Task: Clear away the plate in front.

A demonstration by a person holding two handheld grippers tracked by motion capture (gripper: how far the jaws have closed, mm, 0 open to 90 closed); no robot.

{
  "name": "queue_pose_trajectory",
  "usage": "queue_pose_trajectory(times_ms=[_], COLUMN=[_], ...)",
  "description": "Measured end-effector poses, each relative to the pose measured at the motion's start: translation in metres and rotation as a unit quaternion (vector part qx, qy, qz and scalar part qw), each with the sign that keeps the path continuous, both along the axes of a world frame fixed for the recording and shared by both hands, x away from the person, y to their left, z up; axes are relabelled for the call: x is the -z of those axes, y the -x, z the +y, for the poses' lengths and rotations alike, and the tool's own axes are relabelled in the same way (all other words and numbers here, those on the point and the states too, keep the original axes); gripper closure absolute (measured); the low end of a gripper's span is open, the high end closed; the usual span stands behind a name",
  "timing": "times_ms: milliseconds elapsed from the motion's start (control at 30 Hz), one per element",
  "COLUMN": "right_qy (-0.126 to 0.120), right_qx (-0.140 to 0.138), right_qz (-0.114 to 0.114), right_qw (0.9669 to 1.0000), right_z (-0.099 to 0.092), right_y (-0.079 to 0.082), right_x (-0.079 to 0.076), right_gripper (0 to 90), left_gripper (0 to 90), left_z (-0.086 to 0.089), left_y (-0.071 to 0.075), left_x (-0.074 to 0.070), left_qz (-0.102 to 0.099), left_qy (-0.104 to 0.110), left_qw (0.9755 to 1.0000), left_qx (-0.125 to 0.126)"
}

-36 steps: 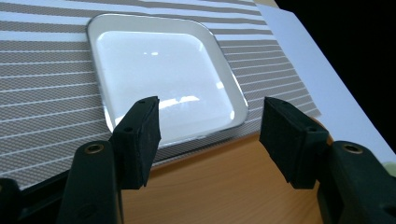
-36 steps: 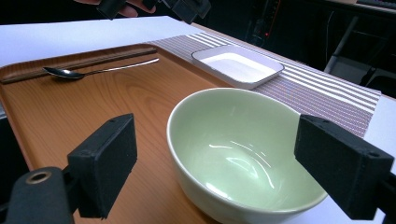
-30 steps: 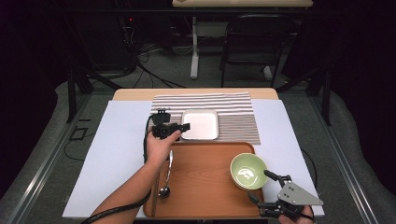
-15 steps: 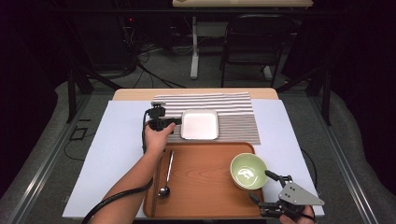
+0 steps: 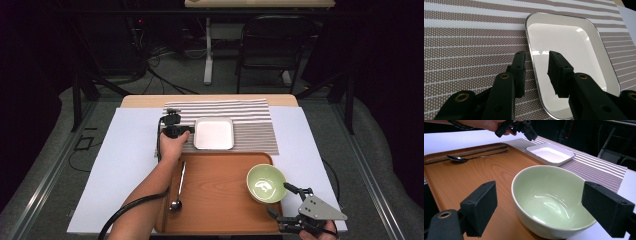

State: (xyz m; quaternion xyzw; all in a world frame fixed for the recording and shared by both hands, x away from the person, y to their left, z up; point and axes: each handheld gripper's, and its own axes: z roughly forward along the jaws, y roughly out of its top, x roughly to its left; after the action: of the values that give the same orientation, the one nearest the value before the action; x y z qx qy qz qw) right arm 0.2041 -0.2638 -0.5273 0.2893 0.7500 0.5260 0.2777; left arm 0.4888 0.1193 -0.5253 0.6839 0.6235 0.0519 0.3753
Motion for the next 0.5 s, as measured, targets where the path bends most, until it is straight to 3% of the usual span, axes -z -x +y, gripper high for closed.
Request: queue_pose_trajectory(times_ms=[300,500], right_qy=[-0.001,0.000], right_qx=[0.000,0.000], right_qz=[-0.001,-0.002], right_qw=[1.0000,1.0000], right_z=[-0.001,-0.001], right_y=[0.001,0.001], right_x=[-0.001,-0.001], right_gripper=[13.0,13.0], left_gripper=[73.1,77.2], left_z=[-0.002,-0.003], left_y=[-0.008,-0.013], left_x=[0.012,0.018], left_qz=[0.020,0.035], left_qy=[0.005,0.020], left_qw=[0.9998,0.9990], left_qx=[-0.008,-0.018])
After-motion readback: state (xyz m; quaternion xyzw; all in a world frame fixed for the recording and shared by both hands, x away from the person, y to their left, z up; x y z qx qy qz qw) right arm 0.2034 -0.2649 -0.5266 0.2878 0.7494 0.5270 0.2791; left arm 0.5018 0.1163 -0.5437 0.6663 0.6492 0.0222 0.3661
